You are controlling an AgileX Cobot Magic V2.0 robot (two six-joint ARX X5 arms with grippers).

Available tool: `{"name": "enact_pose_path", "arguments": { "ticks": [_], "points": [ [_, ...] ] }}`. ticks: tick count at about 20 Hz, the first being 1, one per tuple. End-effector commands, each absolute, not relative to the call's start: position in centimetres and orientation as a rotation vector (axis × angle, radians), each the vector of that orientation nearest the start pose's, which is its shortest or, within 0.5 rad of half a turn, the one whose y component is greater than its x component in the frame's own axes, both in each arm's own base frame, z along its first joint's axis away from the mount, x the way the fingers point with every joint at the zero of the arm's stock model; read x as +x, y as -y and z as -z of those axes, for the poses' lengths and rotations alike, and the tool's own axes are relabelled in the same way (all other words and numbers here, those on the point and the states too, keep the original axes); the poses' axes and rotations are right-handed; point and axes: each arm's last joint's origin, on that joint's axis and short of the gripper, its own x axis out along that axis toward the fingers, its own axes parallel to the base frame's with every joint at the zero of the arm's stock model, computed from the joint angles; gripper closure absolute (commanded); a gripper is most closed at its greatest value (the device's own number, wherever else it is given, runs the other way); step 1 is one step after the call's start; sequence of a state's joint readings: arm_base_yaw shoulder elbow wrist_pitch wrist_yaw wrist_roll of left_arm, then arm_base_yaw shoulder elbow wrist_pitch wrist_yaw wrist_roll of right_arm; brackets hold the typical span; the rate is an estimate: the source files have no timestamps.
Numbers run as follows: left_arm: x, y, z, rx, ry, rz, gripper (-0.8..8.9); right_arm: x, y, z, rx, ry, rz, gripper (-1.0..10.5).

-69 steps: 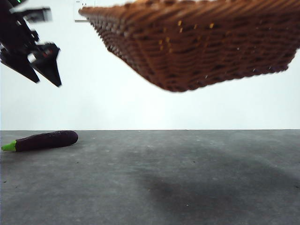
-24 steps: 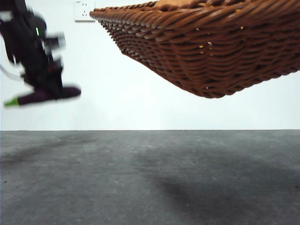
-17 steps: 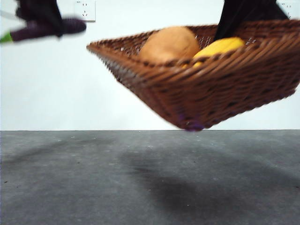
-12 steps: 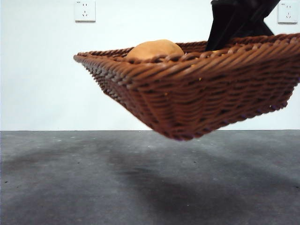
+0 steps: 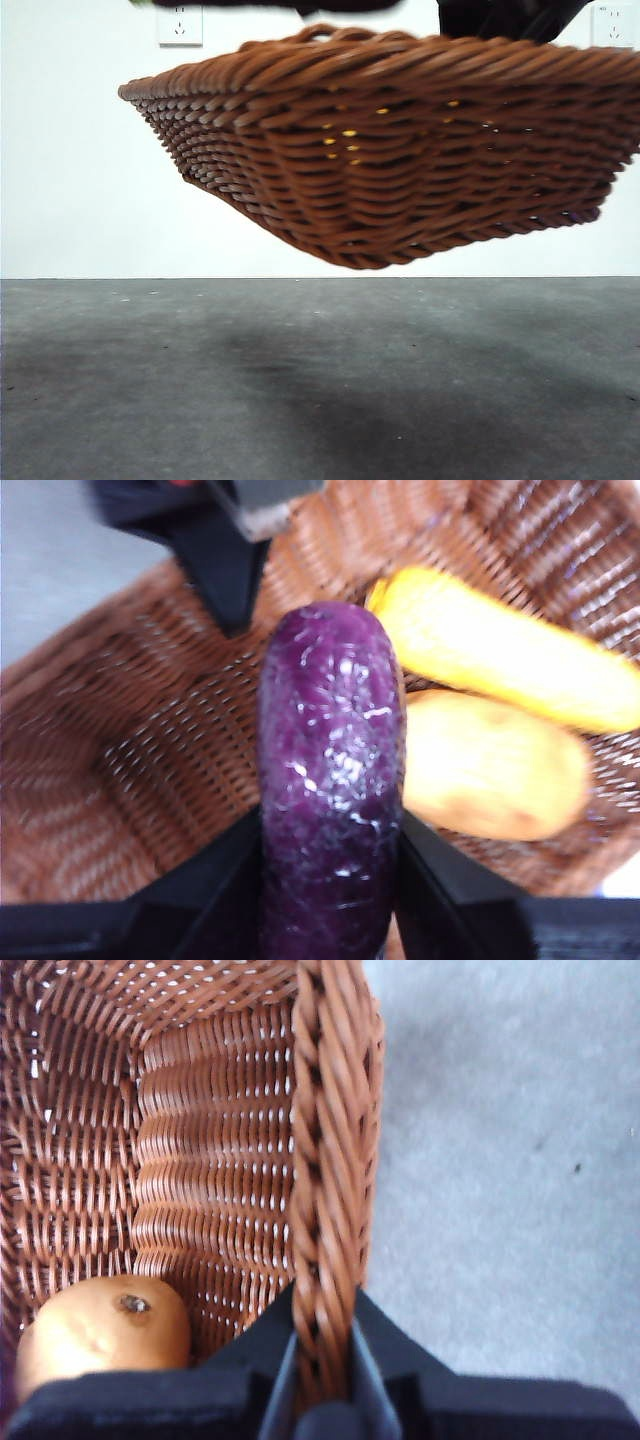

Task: Help me put the vegetables on the table into the basket

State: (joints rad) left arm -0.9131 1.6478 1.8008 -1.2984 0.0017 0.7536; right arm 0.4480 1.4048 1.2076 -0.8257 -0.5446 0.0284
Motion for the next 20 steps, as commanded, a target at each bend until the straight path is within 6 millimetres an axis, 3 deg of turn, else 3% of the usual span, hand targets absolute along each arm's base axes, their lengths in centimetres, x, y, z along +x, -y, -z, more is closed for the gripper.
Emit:
{"name": "enact_pose_path", "arguments": {
  "ticks": [1,4,8,11,13,16,20],
  "points": [
    [20.0,26.1,-35.9,1.197,-0.744,1.236,8.2,24.2,-13.5,-29.6,0.074,-1.067,-0.912,9.6],
    [21.5,27.5,-33.7,1.249,-0.773,1.23,8.2,24.2,-13.5,-29.6,0.069,-1.063,-0.934,9.6],
    [23.0,28.1,-31.8,1.171,-0.861,1.226,7.96,24.1,-13.5,-29.6,0.059,-1.057,-0.951,9.6],
    [23.2,27.7,-31.9,1.107,-0.9,1.201,4.07,24.2,-13.6,-29.7,0.059,-1.044,-0.951,9.6],
    [23.1,27.3,-32.1,1.092,-0.927,1.185,3.97,24.2,-13.6,-29.7,0.059,-1.044,-0.95,9.6],
    [22.4,25.7,-34.3,1.07,-0.874,1.159,3.97,24.3,-13.5,-29.6,0.045,-1.043,-0.915,9.6],
    [20.2,21.2,-39.8,0.907,-0.755,1.039,4.05,24.5,-13.5,-29.7,0.051,-1.03,-0.914,9.6]
  ]
}}
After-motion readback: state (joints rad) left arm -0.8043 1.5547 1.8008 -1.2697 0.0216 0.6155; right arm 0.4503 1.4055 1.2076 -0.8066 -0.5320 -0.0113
